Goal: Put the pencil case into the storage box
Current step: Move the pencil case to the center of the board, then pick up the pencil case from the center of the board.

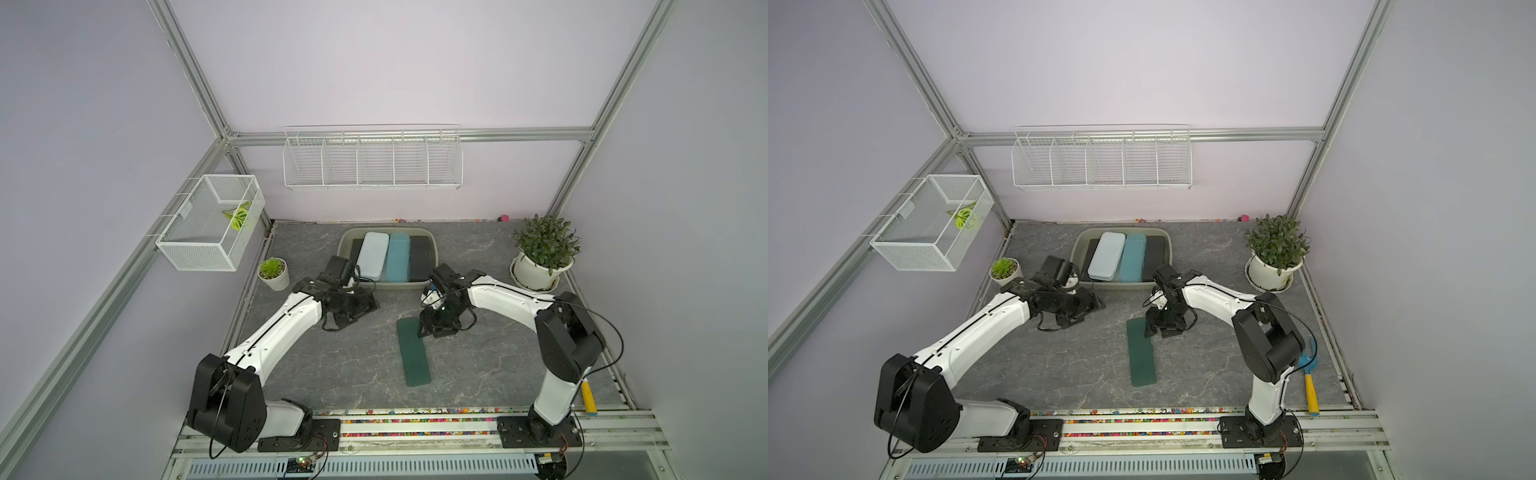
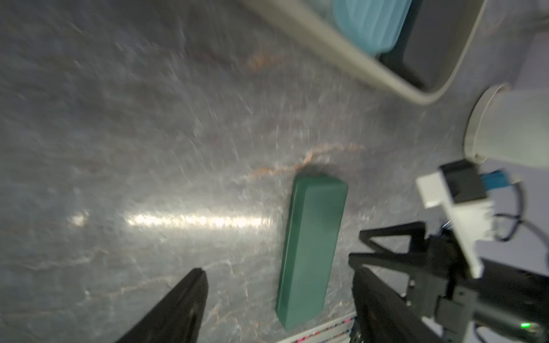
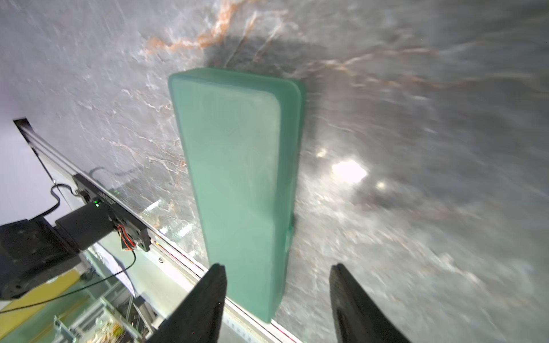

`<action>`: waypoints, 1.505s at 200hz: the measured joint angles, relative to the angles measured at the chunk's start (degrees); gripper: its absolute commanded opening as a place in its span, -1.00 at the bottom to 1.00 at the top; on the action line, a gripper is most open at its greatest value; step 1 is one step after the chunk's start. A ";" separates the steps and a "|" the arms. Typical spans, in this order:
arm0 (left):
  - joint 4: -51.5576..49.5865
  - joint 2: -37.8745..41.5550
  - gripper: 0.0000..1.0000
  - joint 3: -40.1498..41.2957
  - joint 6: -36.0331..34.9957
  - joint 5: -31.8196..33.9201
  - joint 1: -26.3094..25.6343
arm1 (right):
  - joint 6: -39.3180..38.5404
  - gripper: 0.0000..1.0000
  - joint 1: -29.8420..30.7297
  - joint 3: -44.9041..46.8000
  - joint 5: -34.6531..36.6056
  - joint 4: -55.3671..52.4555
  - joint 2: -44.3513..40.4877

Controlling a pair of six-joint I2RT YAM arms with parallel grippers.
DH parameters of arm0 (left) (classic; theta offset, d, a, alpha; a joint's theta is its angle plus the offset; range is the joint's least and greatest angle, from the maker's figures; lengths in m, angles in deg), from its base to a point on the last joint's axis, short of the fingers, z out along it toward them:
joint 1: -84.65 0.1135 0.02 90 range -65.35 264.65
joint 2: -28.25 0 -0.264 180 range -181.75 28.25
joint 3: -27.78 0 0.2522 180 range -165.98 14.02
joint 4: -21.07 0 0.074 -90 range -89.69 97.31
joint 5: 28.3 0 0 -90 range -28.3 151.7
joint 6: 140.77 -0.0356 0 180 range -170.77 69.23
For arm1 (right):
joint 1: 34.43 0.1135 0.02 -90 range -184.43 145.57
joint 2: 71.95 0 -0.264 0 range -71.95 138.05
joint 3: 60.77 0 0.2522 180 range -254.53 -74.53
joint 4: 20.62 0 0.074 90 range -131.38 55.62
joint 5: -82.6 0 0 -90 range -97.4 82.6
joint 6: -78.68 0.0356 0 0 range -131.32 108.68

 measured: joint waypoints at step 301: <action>-13.84 -30.86 0.10 -21.03 6.99 20.87 -24.94 | 7.17 0.73 -17.97 6.67 21.38 -12.24 -20.44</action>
